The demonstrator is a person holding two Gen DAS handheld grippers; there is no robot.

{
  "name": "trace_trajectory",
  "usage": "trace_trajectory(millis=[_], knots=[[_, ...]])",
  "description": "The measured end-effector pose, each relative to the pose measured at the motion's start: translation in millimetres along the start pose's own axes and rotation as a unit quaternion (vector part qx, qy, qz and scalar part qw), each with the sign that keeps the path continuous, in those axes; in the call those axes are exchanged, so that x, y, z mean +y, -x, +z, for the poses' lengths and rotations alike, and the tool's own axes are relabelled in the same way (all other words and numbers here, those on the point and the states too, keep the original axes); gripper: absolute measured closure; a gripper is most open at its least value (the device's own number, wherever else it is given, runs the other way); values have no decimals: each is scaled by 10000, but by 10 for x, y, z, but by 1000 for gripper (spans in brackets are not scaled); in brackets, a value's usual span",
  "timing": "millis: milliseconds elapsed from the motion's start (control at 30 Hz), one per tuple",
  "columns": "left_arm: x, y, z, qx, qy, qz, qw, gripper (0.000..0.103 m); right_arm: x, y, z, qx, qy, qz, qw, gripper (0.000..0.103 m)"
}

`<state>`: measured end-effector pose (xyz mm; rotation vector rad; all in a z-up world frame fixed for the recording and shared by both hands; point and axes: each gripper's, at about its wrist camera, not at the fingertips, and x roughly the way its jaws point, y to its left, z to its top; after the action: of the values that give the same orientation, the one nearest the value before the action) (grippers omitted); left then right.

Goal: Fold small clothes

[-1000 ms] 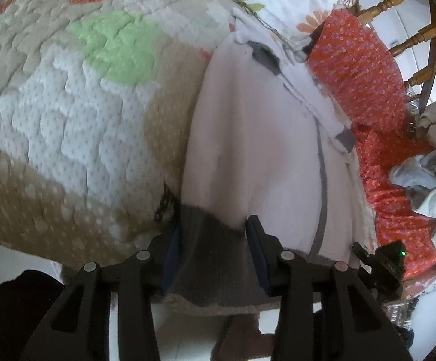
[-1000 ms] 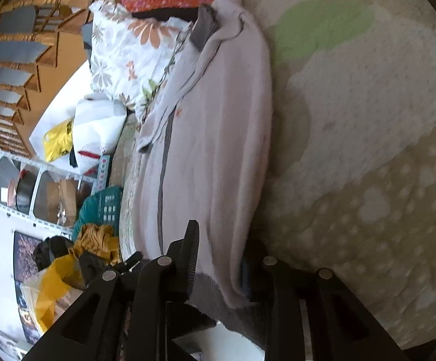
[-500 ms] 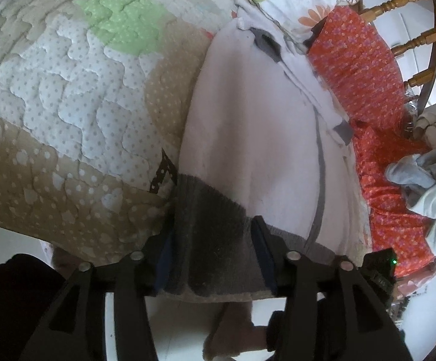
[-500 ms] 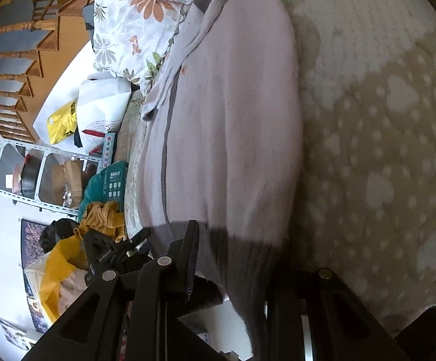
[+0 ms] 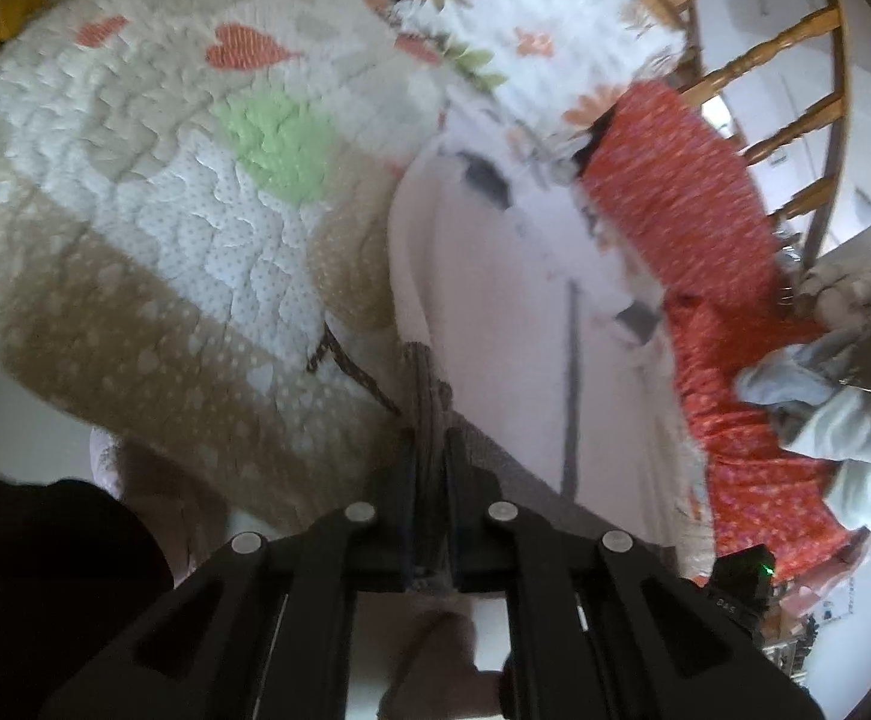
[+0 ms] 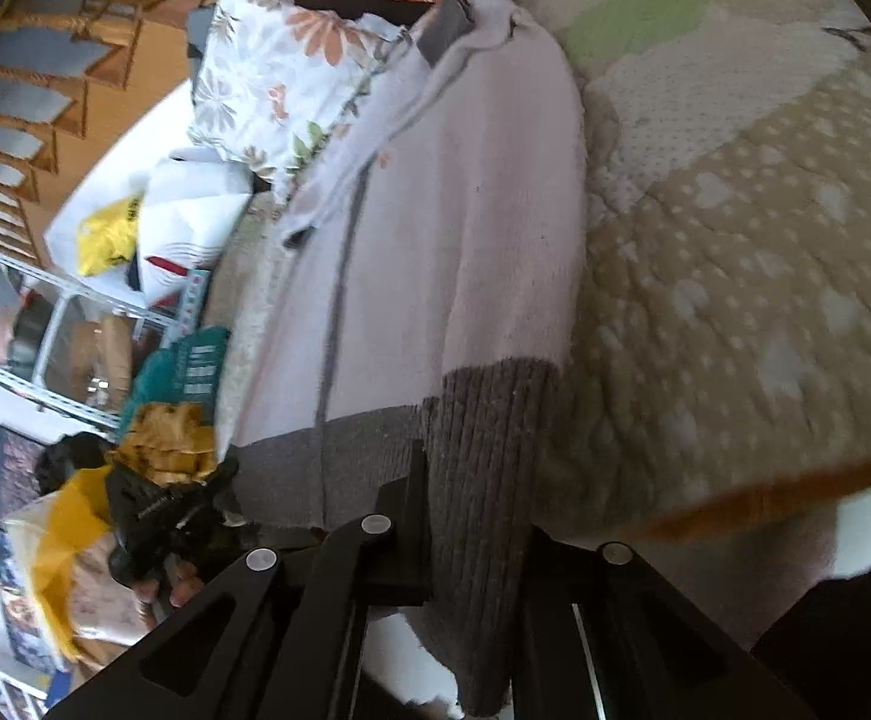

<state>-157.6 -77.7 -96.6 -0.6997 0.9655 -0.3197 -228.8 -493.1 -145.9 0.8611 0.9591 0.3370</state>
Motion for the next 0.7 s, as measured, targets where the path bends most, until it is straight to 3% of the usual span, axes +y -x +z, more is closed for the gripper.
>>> trace_trajectory(millis=[167,367,533,700], knots=[[-31,60,-146,5,-26,8,10000,96,-6,162,-154,197,76,97,9997,99],[-163,33,98,-27,-22,-98,9999,96,203,202,-48,167,389,-17,9991,99],[-536,-80,834,-385,-427,-37,9983,97,502,268,373,-38,743,-37,9972,99],[-843,-536,1690,-528,-540,66,9971,97,842,182,1219,-489,925,-124,9944,98]])
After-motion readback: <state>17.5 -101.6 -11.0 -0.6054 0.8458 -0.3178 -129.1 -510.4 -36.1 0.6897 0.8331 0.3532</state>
